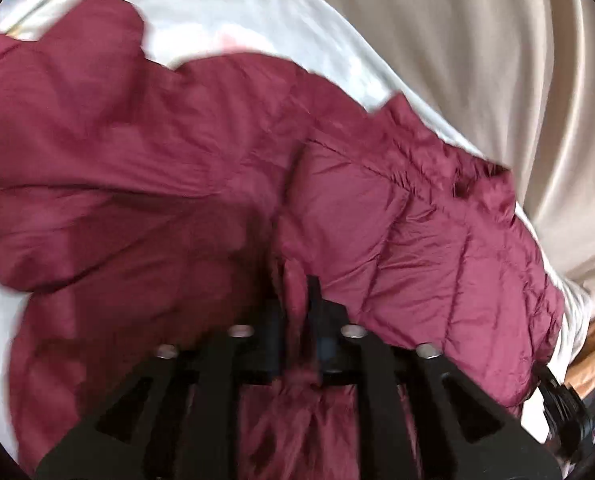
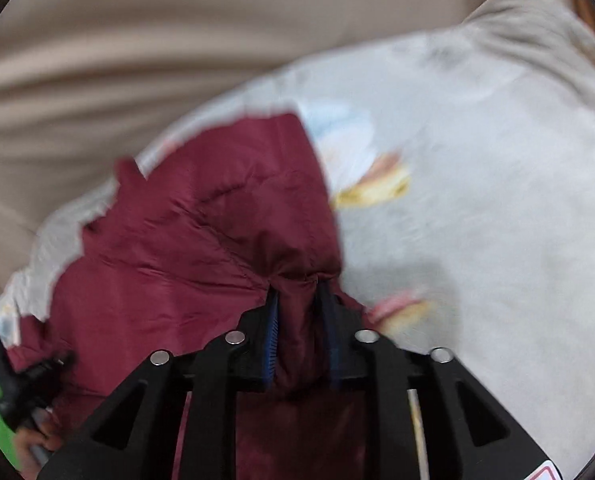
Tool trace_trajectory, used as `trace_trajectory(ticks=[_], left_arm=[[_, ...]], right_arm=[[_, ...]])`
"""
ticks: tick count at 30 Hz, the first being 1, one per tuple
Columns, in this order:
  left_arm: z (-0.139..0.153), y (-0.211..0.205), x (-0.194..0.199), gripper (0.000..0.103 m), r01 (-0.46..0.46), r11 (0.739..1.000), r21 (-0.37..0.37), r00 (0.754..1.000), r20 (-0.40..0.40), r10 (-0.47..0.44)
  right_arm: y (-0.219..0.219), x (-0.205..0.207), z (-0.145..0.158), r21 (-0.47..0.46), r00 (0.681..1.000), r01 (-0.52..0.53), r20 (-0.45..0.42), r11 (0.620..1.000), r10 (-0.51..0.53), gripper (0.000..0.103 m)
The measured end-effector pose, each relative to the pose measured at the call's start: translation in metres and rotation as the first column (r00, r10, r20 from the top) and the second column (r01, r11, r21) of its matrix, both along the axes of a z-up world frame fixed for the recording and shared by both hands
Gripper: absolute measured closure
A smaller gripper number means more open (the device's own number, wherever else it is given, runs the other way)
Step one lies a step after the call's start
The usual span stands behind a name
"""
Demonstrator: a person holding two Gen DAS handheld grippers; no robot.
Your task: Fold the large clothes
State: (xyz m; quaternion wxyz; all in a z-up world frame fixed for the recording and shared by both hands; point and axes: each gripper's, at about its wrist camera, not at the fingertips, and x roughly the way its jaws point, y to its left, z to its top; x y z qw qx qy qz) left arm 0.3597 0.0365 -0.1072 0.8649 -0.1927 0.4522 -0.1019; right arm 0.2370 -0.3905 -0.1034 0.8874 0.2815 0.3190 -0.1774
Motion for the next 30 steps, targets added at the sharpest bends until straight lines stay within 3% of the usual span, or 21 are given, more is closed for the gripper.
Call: trace_trajectory(ticks=[1,3,6,10,13,15,17,18,19,21,24,28,30], left_arm=[[0.008,0.008,-0.009,0.053,-0.014,1.0,-0.01,1.0,0.011,0.014],[0.029,0.032,-0.041,0.038,-0.027,1.0,-0.003,0.997,0.067,0.028],[0.038,0.069,-0.085,0.025,-0.022,0.995,0.095,0.998,0.062,0.016],[0.019,0.126,-0.145,0.023,-0.027,0.979,0.204,0.998,-0.058,0.04],[-0.011,0.154,-0.182,0.023,-0.043,0.984,0.174,0.976,-0.204,0.079],[-0.021,0.16,-0.196,0.033,-0.048,0.994,0.1,0.965,-0.253,0.072],[-0.022,0.152,-0.204,0.049,-0.03,0.998,0.061,0.966,-0.256,0.045],[-0.02,0.146,-0.207,0.067,-0.016,0.998,0.058,0.966,-0.256,0.03],[-0.018,0.142,-0.209,0.086,-0.002,0.999,0.045,0.967,-0.256,0.013],[-0.01,0.136,-0.222,0.093,0.016,0.999,0.031,0.969,-0.246,-0.008],[0.005,0.135,-0.249,0.095,0.06,0.998,0.028,0.968,-0.244,-0.051],[0.006,0.137,-0.315,0.095,0.132,0.99,0.053,0.94,-0.325,-0.108],[0.0,0.14,-0.35,0.094,0.138,0.989,0.044,0.92,-0.375,-0.112]], right_arm=[[0.002,-0.016,0.009,-0.008,1.0,0.004,0.02,1.0,-0.004,0.065],[0.009,-0.051,0.018,-0.029,1.0,0.003,0.015,1.0,-0.002,0.051],[0.016,-0.111,0.004,-0.007,0.996,-0.045,-0.074,0.999,0.044,0.046],[0.038,-0.181,-0.026,0.065,0.976,-0.084,-0.194,0.994,0.095,0.04],[0.052,-0.207,-0.046,0.124,0.955,-0.105,-0.264,0.987,0.135,0.037],[0.063,-0.216,-0.055,0.12,0.955,-0.096,-0.27,0.988,0.125,0.04],[0.069,-0.214,-0.055,0.136,0.958,-0.098,-0.254,0.986,0.131,0.072],[0.072,-0.213,-0.054,0.169,0.962,-0.112,-0.228,0.979,0.149,0.086],[0.075,-0.215,-0.051,0.173,0.966,-0.106,-0.215,0.979,0.143,0.091],[0.081,-0.223,-0.037,0.158,0.972,-0.111,-0.191,0.981,0.14,0.094],[0.086,-0.249,-0.018,0.133,0.972,-0.122,-0.184,0.984,0.145,0.095],[0.096,-0.308,-0.019,0.13,0.941,-0.138,-0.292,0.982,0.171,0.095],[0.102,-0.349,-0.03,0.159,0.907,-0.13,-0.38,0.979,0.182,0.094]])
